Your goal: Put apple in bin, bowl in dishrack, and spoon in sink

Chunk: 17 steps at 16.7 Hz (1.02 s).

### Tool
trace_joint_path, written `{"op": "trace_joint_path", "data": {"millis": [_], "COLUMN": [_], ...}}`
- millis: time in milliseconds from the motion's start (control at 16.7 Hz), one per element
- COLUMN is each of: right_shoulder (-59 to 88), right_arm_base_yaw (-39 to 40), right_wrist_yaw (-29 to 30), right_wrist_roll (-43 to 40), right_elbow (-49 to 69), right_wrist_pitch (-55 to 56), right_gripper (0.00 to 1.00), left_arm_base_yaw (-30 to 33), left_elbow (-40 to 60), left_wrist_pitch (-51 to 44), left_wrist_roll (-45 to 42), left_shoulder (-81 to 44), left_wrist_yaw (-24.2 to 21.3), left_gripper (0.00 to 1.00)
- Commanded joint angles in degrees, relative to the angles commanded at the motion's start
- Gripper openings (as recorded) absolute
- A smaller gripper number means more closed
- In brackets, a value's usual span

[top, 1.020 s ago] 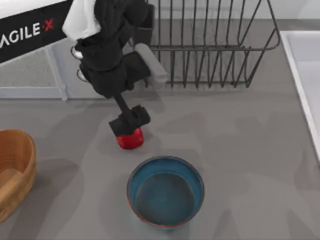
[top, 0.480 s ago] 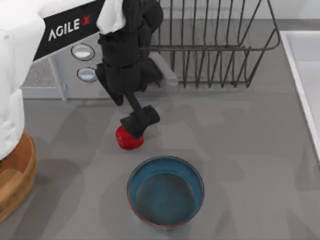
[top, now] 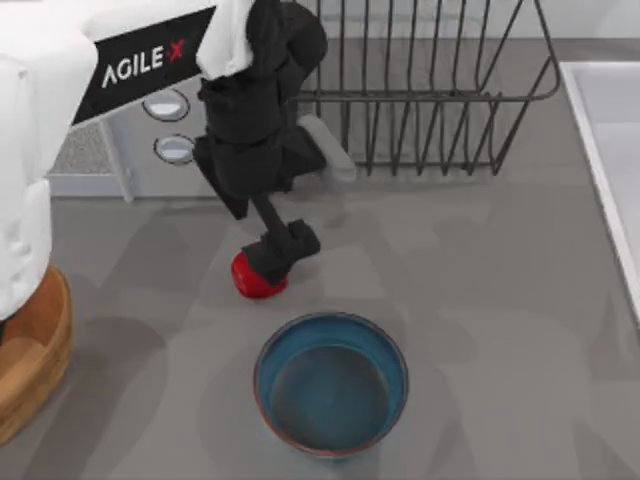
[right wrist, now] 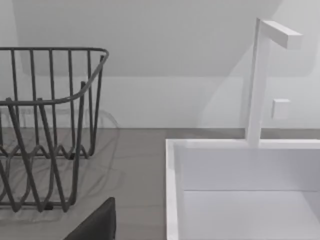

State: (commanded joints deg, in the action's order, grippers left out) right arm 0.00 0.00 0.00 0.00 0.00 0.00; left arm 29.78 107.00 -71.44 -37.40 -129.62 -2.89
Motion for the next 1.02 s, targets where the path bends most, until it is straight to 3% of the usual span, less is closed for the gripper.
{"op": "trace_joint_path", "data": {"millis": [300, 600, 1020], "right_shoulder": [0.0, 0.0, 0.0], "right_arm_base_yaw": [0.0, 0.0, 0.0], "right_wrist_yaw": [0.0, 0.0, 0.0], "right_wrist_roll": [0.0, 0.0, 0.0], "right_elbow": [0.0, 0.0, 0.0], "right_wrist_pitch": [0.0, 0.0, 0.0], "right_gripper": [1.0, 1.0, 1.0], "left_arm_base_yaw": [0.29, 0.36, 0.36], "left_elbow": [-7.96, -9.09, -9.09], "left_wrist_pitch": [10.62, 11.86, 11.86], "left_wrist_roll": [0.28, 0.31, 0.31], "left_shoulder": [-2.09, -2.51, -2.51], "left_wrist_yaw": [-0.03, -0.04, -0.04], "left_gripper": [1.0, 1.0, 0.47]}}
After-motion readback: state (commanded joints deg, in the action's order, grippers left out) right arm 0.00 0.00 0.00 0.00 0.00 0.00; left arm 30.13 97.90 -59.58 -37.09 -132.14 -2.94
